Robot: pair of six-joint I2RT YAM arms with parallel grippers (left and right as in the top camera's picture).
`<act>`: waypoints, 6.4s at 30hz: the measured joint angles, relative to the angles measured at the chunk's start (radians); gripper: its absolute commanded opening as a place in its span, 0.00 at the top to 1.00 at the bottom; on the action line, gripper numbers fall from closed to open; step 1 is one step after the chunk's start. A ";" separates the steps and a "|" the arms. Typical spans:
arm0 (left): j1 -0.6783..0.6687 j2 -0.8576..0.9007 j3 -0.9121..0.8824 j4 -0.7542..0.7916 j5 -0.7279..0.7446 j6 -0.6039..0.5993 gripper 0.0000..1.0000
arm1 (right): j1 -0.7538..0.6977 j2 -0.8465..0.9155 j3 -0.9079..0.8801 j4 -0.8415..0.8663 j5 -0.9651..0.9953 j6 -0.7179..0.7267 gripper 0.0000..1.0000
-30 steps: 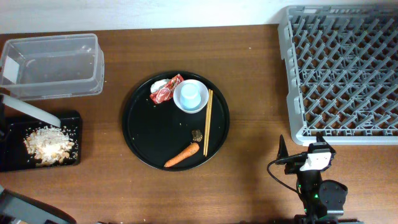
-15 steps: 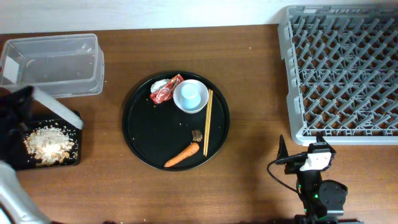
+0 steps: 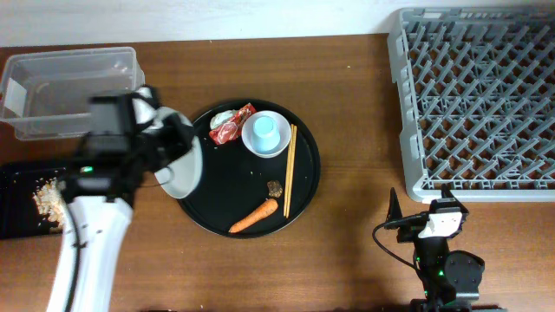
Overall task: Sort waste into correct bins and load items into the dishwasher rack
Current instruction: 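Carry the emptied plate back and lower it onto the round tray, then release the plate and grasp the orange carrot with the left gripper, then carry the carrot left and drop it onto the black tray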
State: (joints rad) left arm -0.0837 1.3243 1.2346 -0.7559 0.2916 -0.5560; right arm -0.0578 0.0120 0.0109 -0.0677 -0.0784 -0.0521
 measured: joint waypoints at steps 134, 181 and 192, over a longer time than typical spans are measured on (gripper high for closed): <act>-0.494 0.428 -0.203 0.021 -0.214 0.485 0.62 | 0.000 0.000 0.000 0.000 0.000 0.000 0.02; -0.055 0.499 0.428 -0.369 -0.213 0.400 0.94 | 0.000 0.000 0.000 0.000 0.000 0.000 0.02; 0.451 0.501 0.428 -0.235 -0.215 0.166 0.94 | 0.000 0.000 0.000 0.000 0.000 0.000 0.02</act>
State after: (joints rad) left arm 0.3668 1.8256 1.6627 -0.9905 0.0769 -0.3904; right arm -0.0578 0.0116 0.0109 -0.0677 -0.0784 -0.0521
